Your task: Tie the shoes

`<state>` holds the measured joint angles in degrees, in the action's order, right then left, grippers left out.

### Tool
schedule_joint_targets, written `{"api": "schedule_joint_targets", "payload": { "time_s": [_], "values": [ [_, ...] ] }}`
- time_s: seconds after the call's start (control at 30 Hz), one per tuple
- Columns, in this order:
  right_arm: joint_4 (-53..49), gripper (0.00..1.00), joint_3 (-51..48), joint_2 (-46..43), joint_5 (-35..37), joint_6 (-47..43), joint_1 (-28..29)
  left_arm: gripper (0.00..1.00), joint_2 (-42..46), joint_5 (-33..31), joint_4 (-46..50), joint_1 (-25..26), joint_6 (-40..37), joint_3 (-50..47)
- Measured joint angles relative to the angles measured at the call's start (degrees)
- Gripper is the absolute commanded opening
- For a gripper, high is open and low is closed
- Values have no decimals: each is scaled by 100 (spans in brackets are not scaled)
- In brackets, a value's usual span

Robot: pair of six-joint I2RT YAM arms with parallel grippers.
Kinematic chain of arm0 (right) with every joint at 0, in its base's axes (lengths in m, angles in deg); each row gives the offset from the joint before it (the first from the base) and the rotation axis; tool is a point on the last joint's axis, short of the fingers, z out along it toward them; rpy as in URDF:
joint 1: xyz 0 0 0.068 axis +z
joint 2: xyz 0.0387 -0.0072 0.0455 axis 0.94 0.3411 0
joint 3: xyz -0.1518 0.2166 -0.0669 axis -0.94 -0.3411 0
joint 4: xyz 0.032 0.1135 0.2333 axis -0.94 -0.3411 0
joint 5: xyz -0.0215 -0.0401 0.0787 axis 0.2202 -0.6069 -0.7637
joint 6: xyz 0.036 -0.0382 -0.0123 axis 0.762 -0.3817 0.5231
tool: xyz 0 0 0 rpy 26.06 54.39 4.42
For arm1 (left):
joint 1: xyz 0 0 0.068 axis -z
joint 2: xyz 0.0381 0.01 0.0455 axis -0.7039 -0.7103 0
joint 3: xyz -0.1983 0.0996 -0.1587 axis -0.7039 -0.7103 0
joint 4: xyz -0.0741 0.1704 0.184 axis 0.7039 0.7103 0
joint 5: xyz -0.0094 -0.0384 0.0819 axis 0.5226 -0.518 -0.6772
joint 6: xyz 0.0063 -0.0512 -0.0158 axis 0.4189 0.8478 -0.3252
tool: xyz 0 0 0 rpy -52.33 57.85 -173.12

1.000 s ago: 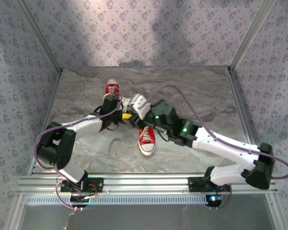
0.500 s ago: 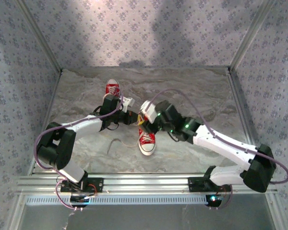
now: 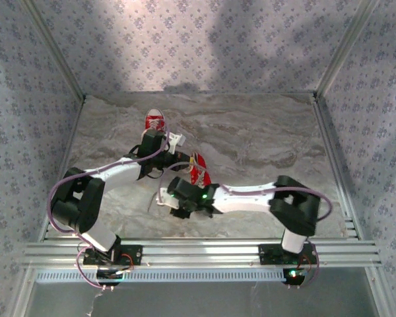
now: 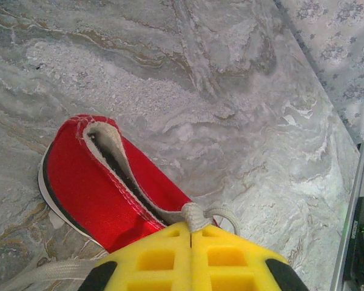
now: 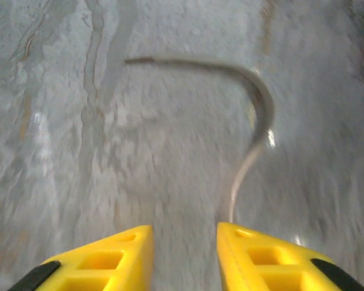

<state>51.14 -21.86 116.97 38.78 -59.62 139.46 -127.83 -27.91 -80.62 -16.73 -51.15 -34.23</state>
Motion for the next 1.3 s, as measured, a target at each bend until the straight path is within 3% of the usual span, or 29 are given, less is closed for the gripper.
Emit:
{"api": "schedule_joint_targets", "payload": {
  "time_s": [0.1,0.33,0.77,1.3],
  "values": [
    [11,11,551,542,260,-153,181,0,0,31,0,0,0,0],
    [-79,8,1521,1296,822,-623,291,0,0,59,68,-2,0,0],
    [-446,6,2070,1998,1460,-1257,302,0,2,74,105,-26,-2,0],
    [-188,5,3145,2916,2671,-1685,37,0,94,98,107,-26,-2,0]
  ]
}}
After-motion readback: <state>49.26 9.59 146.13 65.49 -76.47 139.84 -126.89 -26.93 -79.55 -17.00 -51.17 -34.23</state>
